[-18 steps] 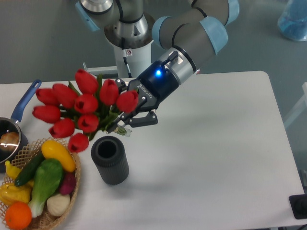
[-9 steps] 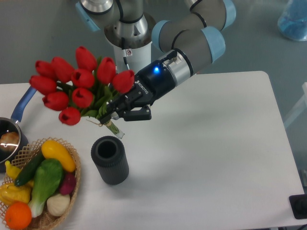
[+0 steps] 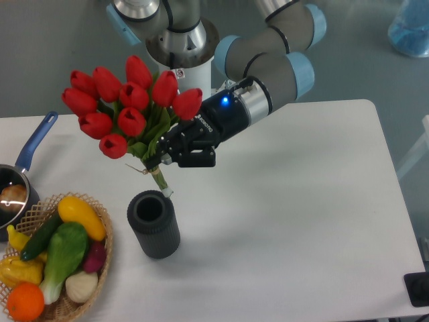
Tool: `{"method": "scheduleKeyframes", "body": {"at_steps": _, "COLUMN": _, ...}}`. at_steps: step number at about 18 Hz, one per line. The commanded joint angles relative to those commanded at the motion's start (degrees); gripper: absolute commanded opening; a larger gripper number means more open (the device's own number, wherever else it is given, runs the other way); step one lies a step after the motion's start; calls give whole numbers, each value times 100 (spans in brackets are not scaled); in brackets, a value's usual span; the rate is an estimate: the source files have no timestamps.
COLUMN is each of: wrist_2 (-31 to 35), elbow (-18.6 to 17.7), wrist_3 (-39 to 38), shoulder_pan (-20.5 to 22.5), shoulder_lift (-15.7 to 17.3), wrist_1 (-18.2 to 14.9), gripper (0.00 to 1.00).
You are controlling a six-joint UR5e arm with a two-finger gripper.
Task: Insert the flowers into the vase
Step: 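Lower the tulip stems into the vase opening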
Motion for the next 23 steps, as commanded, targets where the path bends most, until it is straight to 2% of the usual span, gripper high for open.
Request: {"method": "scheduleKeyframes", "body": {"at_steps": 23, "wrist_2": -97, "elbow": -141, "wrist_3": 307, "shoulder_pan": -167, "shoulder_lift": -299, "wrist_1": -9, "gripper": 19}}
